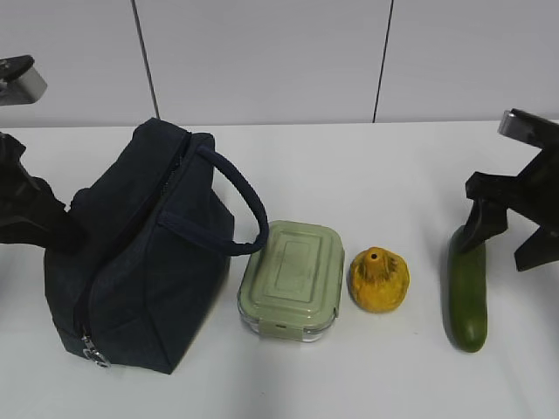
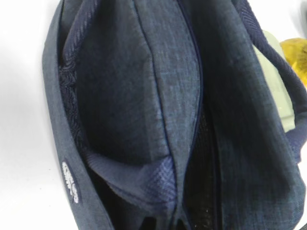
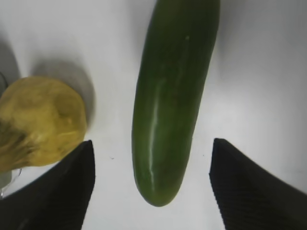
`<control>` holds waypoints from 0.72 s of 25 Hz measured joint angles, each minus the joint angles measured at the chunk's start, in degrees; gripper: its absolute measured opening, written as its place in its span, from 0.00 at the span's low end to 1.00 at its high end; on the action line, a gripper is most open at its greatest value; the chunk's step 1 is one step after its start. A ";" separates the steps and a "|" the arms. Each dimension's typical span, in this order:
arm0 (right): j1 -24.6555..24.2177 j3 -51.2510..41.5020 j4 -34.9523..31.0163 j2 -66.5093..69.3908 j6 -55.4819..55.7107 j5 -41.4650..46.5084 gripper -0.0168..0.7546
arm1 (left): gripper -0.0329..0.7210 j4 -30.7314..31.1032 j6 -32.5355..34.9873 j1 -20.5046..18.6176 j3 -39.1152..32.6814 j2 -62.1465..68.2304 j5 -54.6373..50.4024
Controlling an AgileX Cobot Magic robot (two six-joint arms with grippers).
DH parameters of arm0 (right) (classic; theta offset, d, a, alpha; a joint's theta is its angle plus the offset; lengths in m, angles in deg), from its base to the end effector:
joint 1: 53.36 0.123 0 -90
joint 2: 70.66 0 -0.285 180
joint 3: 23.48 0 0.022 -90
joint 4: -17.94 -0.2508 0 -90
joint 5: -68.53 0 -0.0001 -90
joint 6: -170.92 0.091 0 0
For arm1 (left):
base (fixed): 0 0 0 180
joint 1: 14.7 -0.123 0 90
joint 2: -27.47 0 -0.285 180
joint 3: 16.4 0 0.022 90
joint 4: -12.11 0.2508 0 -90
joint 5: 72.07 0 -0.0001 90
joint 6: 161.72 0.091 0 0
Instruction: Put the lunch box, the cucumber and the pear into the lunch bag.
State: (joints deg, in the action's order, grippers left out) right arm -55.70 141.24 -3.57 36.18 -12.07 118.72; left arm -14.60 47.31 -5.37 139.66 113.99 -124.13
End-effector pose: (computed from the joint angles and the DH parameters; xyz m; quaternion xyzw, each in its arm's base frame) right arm 0.3221 0.0125 0.1950 0.1040 0.9808 0.1478 0.0728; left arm 0.2467 -0.0732 0.2608 0.2095 0.9453 -0.1734 0.1802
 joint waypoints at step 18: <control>5.60 4.60 4.69 12.74 3.44 -4.60 0.57 | 0.05 -0.22 0.00 0.00 0.00 0.00 1.16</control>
State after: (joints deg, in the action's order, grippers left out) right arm -50.10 145.84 1.13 48.92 -8.63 114.13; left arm -14.82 47.31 -5.37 139.66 113.99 -122.97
